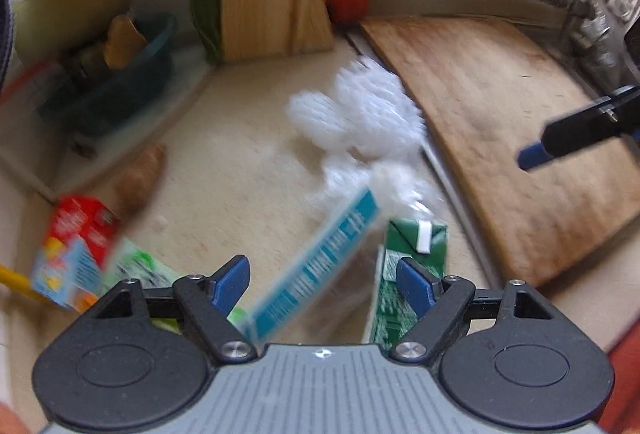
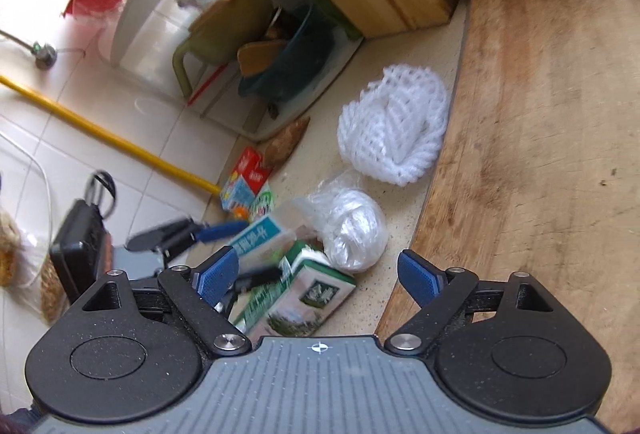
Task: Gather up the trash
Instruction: 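Reach the left gripper to the blue-printed milk cake bag and close on it, then close the right gripper on a sweet potato while the left gripper holds the bag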
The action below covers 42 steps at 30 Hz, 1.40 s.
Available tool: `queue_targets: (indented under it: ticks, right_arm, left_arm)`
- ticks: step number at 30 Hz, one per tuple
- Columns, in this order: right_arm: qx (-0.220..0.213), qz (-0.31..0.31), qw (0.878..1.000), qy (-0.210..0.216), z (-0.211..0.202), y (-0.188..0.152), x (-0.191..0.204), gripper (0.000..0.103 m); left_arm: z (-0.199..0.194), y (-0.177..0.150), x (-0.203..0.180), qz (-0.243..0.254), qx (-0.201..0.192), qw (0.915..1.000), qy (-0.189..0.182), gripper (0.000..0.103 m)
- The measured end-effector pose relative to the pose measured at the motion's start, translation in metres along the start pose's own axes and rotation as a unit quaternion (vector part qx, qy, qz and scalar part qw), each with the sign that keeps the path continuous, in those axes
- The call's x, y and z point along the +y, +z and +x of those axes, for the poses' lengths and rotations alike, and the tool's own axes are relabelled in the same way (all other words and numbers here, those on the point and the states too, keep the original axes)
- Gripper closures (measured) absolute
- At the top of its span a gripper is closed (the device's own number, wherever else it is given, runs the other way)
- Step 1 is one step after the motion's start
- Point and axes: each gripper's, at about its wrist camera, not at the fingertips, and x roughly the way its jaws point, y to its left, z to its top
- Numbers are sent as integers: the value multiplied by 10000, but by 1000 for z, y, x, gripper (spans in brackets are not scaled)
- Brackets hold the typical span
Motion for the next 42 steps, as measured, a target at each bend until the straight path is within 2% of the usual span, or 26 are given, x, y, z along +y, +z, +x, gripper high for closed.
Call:
queue_targets:
  ticks: [5,9,12,14,19,22,25,28,31,32,35,38,42]
  right_arm:
    - [-99,81,9999,-70,3,0,2,10]
    - [-41,-27,9999,-138,15,2,12,10]
    - [8,-107,9998,-154,23,4,19,10]
    - [51,-157,9997,-158,27,6,23,11]
    - [136,-226,9995,-199,34,9,28,11]
    - [151,-190,9995,-224,36,10,26,11]
    - [155,-153,9994,-258,39,13,23,11]
    - [178,-134,9994,-269,41,15,22,12]
    - [230,-156,9992,-274,45,16,22,13]
    - [231,-173,9992,-287,45,16,23,13]
    - [200,-215,9992,-280,45,15,24,14]
    - [149,-196,9993,-299,44,17,23,16]
    - [76,-190,9993,-299,44,19,23,21]
  left_arm:
    - [-9,-17,-7,128,202,9985,-493,26]
    - [-11,-25,-2,-60,159,9967,-788,30]
    - [-7,-26,13,-387,81,9956,-846,32]
    - [-5,-25,24,-522,49,9941,-954,39]
    - [-5,-25,45,-616,32,9931,-998,44]
    - [-4,-26,53,-687,26,9908,-1169,46]
    - [0,-26,42,-521,96,9885,-1418,50]
    - [0,-21,30,-237,68,9887,-1477,61]
    - [-2,-14,32,-93,67,9868,-1614,88]
    - [-2,-13,33,-109,109,9857,-1677,90]
    - [-1,-12,43,-341,225,9829,-1797,90]
    - [-4,-16,60,-706,166,9811,-1793,95]
    - [-10,-31,82,-1565,-64,9666,-2029,95]
